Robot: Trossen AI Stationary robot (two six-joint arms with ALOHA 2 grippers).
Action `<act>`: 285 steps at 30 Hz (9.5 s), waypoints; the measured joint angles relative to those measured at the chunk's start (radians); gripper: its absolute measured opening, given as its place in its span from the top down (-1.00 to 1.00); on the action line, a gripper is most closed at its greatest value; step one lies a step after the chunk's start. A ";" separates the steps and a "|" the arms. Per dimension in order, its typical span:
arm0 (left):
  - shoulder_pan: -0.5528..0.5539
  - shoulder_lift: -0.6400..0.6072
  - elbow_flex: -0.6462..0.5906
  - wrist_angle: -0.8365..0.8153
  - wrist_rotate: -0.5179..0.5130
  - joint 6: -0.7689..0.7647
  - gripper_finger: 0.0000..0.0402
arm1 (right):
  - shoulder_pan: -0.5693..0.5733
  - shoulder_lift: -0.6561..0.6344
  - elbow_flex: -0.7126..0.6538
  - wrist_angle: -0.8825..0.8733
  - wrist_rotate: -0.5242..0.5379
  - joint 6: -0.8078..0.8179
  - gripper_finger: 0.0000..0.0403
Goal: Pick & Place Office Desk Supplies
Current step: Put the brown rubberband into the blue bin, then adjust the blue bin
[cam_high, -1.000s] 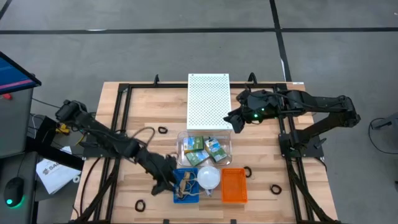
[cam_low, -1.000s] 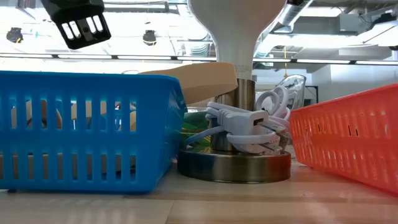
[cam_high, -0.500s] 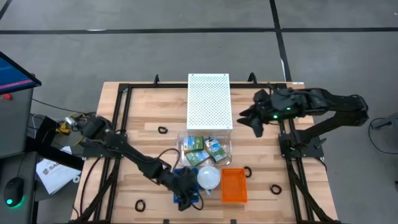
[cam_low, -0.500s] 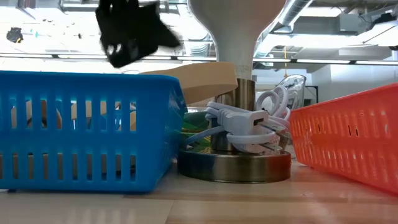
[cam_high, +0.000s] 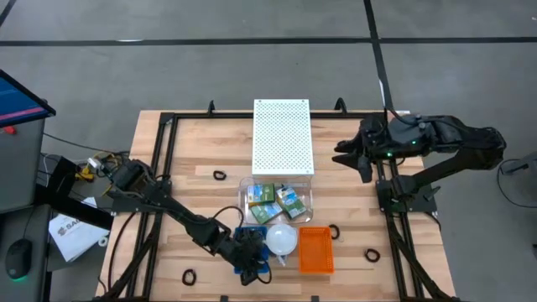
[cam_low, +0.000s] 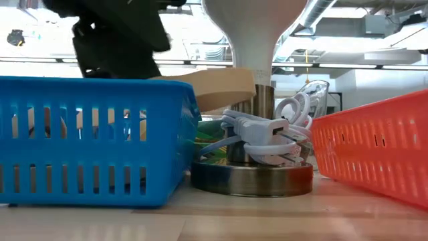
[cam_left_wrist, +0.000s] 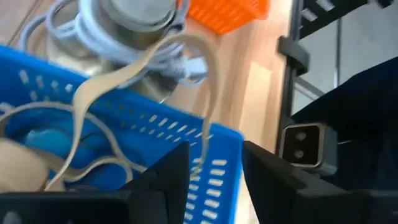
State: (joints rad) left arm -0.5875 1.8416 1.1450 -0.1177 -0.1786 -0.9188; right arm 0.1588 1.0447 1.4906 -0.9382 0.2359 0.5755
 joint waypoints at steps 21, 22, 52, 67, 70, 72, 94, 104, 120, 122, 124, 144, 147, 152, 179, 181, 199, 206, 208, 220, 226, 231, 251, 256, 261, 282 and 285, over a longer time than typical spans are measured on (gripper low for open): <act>0.008 0.058 -0.021 0.006 0.007 -0.066 0.62 | 0.059 0.002 0.000 -0.002 0.058 0.035 0.12; 0.010 0.056 -0.021 0.005 0.004 -0.082 0.72 | 0.059 0.002 0.000 -0.003 0.058 0.035 0.12; -0.009 -0.097 -0.067 -0.177 0.012 -0.330 1.00 | 0.083 0.000 -0.015 -0.023 0.084 0.016 0.12; 0.031 -0.097 -0.134 -0.053 -0.005 -0.445 0.63 | 0.084 -0.012 -0.040 -0.024 0.079 0.026 0.12; 0.027 -0.097 -0.134 -0.077 -0.005 -0.451 0.45 | 0.084 -0.019 -0.040 -0.024 0.080 0.026 0.12; 0.027 -0.097 -0.134 -0.077 -0.004 -0.451 0.36 | 0.084 -0.025 -0.040 -0.026 0.080 0.027 0.12; 0.029 -0.107 -0.133 0.140 -0.240 -0.299 0.71 | 0.081 -0.035 -0.040 -0.033 0.089 0.019 0.12; 0.004 -0.101 -0.133 0.157 -0.297 -0.120 0.35 | 0.081 -0.035 -0.040 -0.058 0.106 0.026 0.12; 0.005 -0.028 -0.128 0.190 -0.370 -0.027 0.19 | 0.081 -0.039 -0.040 -0.087 0.132 0.053 0.12; 0.006 -0.018 -0.128 0.187 -0.369 -0.023 0.17 | 0.081 -0.039 -0.040 -0.088 0.132 0.053 0.12; 0.011 -0.008 -0.127 0.187 -0.377 -0.022 0.16 | 0.081 -0.039 -0.040 -0.088 0.132 0.053 0.12; 0.027 0.001 -0.126 0.142 -0.391 0.007 0.27 | 0.081 -0.038 -0.040 -0.088 0.131 0.065 0.12; 0.028 0.001 -0.126 0.141 -0.389 0.007 0.42 | 0.081 -0.038 -0.040 -0.088 0.131 0.064 0.12; 0.029 0.001 -0.127 0.141 -0.353 0.000 0.74 | 0.081 -0.038 -0.040 -0.088 0.131 0.064 0.12; -0.061 -0.146 -0.128 0.008 -0.281 -0.188 1.00 | 0.083 -0.038 -0.040 -0.087 0.132 0.031 0.12; -0.072 -0.146 -0.127 -0.029 -0.282 -0.249 1.00 | 0.083 -0.038 -0.040 -0.086 0.132 0.030 0.12; -0.030 -0.119 -0.127 -0.120 -0.267 -0.616 1.00 | 0.083 -0.038 -0.039 -0.090 0.189 0.026 0.12; -0.005 -0.119 -0.127 -0.199 -0.205 -0.631 1.00 | 0.083 -0.038 -0.039 -0.099 0.189 0.026 0.12; -0.006 -0.119 -0.127 -0.210 -0.192 -0.631 1.00 | 0.083 -0.038 -0.039 -0.101 0.189 0.026 0.12; 0.033 -0.035 -0.127 -0.143 -0.085 -0.635 1.00 | 0.083 -0.038 -0.039 -0.102 0.211 0.026 0.12; 0.023 -0.029 -0.128 -0.122 -0.059 -0.627 0.98 | 0.083 -0.038 -0.039 -0.117 0.212 0.043 0.12; -0.005 -0.033 -0.127 -0.106 -0.066 -0.626 0.78 | 0.083 -0.038 -0.039 -0.132 0.219 0.043 0.12; -0.024 -0.120 -0.127 0.019 -0.218 -0.547 0.41 | 0.083 -0.038 -0.039 -0.162 0.219 0.030 0.12; -0.011 -0.120 -0.127 -0.013 -0.244 -0.546 0.53 | 0.083 -0.038 -0.039 -0.162 0.219 0.026 0.12; -0.005 -0.120 -0.127 -0.041 -0.318 -0.544 0.66 | 0.083 -0.038 -0.039 -0.162 0.219 0.027 0.12; -0.006 -0.085 -0.128 -0.087 -0.230 -0.524 1.00 | 0.083 -0.038 -0.039 -0.162 0.241 0.038 0.12; -0.006 -0.086 -0.128 -0.085 -0.184 -0.505 1.00 | 0.083 -0.038 -0.039 -0.162 0.241 0.040 0.12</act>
State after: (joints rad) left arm -0.5936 1.7559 1.0172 -0.2026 -0.3630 -1.4240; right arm 0.2420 1.0069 1.4513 -1.1000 0.4770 0.6154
